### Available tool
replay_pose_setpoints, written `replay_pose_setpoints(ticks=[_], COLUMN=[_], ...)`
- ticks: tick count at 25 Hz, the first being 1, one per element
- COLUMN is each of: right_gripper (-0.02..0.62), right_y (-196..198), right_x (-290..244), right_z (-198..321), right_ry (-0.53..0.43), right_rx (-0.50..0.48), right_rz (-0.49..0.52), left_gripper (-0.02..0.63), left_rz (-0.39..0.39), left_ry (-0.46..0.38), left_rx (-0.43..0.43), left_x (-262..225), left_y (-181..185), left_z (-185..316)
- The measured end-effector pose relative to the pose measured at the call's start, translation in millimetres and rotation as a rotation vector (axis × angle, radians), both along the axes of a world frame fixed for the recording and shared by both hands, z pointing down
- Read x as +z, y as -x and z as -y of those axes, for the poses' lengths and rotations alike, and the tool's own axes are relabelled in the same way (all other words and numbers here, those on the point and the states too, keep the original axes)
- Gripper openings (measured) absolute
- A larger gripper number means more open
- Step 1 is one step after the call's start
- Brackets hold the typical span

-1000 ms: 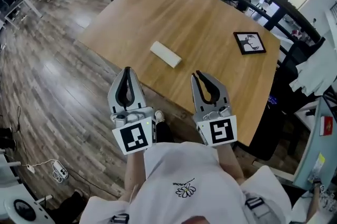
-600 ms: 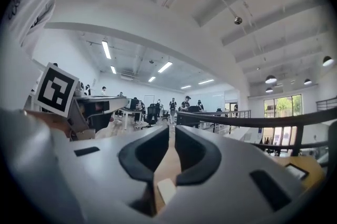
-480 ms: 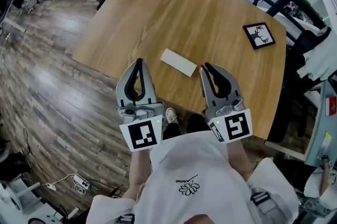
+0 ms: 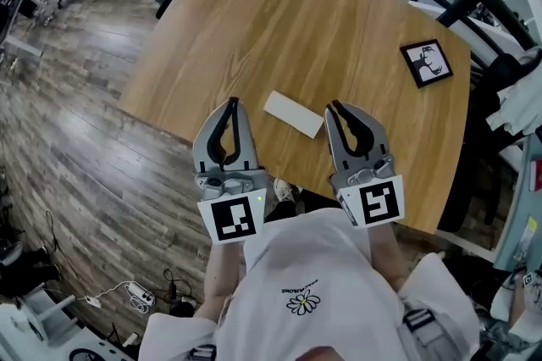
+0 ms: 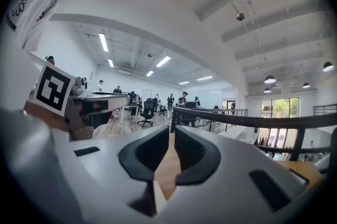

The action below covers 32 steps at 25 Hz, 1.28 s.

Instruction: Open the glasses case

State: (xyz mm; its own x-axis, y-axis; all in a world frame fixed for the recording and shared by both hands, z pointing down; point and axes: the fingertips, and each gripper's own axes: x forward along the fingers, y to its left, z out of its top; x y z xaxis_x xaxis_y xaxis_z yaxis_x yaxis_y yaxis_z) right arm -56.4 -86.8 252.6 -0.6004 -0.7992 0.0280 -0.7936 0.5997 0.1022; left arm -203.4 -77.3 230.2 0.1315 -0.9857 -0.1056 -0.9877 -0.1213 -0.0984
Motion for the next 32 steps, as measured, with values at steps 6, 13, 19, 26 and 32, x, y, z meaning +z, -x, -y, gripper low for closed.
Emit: replay_pose_setpoints(ticks=[6, 13, 19, 26, 32], right_gripper=[0.028, 0.184, 0.206, 0.206, 0.206], right_y=[-2.5, -2.5, -17.7, -19.2, -20.3], right_x=[16.4, 95.3, 200.2, 276.1, 288.9], right_z=[17.2, 10.8, -2.8, -30.8, -28.8], right_ry=[0.041, 0.198, 0.381, 0.540, 0.534], right_rx=[-0.014, -0.167, -0.170, -0.190, -0.186], right_rz=[-0.046, -0.271, -0.331, -0.359, -0.354], left_gripper=[0.017, 0.196, 0.273, 0.273, 0.273], left_rz=[0.171, 0.498, 0.850, 1.212, 1.341], left_ry=[0.001, 0.085, 0.250, 0.398, 0.346], left_rx=[0.120, 0.552, 0.938, 1.227, 1.272], left_x=[1.1, 36.2, 142.6, 260.2, 294.1], left_y=[-13.9, -83.2, -131.6, -139.9, -151.1], left_z=[31.1, 60.2, 41.7, 12.2, 6.2])
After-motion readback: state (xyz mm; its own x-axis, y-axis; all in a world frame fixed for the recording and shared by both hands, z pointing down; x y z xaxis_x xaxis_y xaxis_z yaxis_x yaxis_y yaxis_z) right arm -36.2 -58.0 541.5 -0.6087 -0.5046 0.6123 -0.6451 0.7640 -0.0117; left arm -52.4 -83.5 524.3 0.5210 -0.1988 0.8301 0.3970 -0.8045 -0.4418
